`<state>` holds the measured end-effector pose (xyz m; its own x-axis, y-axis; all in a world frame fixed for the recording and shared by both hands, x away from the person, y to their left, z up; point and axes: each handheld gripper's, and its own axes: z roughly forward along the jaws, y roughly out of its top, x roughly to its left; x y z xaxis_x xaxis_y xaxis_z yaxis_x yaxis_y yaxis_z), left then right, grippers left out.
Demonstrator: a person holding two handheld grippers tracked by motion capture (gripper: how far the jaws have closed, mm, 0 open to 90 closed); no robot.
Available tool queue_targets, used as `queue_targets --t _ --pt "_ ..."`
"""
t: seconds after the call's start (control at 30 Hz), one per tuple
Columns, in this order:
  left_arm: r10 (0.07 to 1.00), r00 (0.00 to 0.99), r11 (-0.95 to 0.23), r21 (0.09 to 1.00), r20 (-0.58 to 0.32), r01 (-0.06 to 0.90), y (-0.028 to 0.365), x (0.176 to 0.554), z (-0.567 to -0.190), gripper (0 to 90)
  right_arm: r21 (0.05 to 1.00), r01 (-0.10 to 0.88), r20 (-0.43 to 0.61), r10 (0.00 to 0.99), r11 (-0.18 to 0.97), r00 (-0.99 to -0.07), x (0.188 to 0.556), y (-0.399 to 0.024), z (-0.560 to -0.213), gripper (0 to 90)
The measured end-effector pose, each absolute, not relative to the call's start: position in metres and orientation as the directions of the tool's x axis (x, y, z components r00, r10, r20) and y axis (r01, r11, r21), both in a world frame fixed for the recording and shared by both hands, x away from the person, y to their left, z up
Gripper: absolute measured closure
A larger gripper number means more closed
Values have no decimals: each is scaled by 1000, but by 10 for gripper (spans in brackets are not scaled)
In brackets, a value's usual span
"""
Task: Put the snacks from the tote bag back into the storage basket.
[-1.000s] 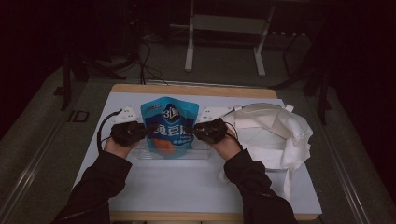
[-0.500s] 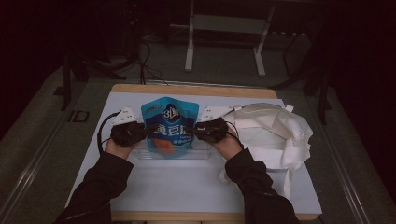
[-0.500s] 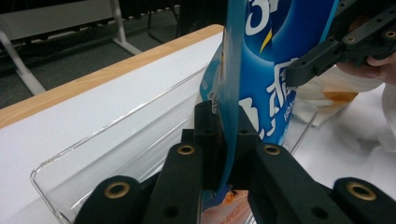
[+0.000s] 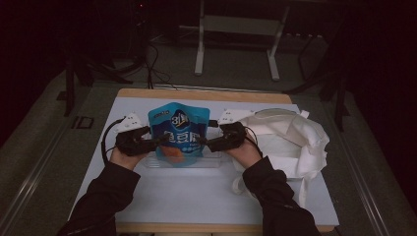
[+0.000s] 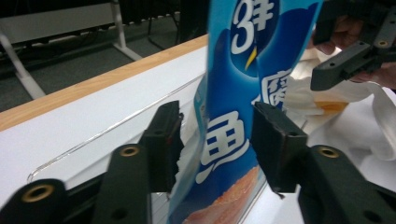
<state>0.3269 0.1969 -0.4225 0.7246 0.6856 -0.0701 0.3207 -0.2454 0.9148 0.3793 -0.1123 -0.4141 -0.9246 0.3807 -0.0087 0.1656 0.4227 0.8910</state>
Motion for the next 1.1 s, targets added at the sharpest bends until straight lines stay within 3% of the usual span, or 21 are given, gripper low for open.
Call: queue_targets --t 0.03,0.07,0.1,0.17,0.23,0.4,0.77,1.1 --pt "686 725 -245 915 -70 321 197 327 -422 445 891 166 -9 381 423 -925 379 -112 -414 271" --pt "686 725 -245 915 -70 321 197 327 -422 445 894 169 -3 381 416 -925 379 -114 -414 239" --pt "696 712 -227 914 -89 336 197 326 -423 349 896 172 7 374 410 -927 377 -116 -415 138" --pt "687 722 -240 912 -82 332 198 325 -424 172 904 153 -10 376 399 -927 375 -118 -415 136" --pt "696 713 -227 914 -88 335 199 325 -424 157 902 134 -35 378 411 -925 373 -119 -416 121" --pt "700 707 -218 914 -99 343 201 320 -426 15 904 139 -31 388 403 -921 370 -126 -416 132" --pt "754 650 -195 914 -92 355 205 298 -431 13 926 134 -31 424 354 -905 363 -138 -413 139" --pt "735 674 -219 916 -71 336 194 270 -432 13 924 135 -36 432 358 -901 350 -149 -420 139"
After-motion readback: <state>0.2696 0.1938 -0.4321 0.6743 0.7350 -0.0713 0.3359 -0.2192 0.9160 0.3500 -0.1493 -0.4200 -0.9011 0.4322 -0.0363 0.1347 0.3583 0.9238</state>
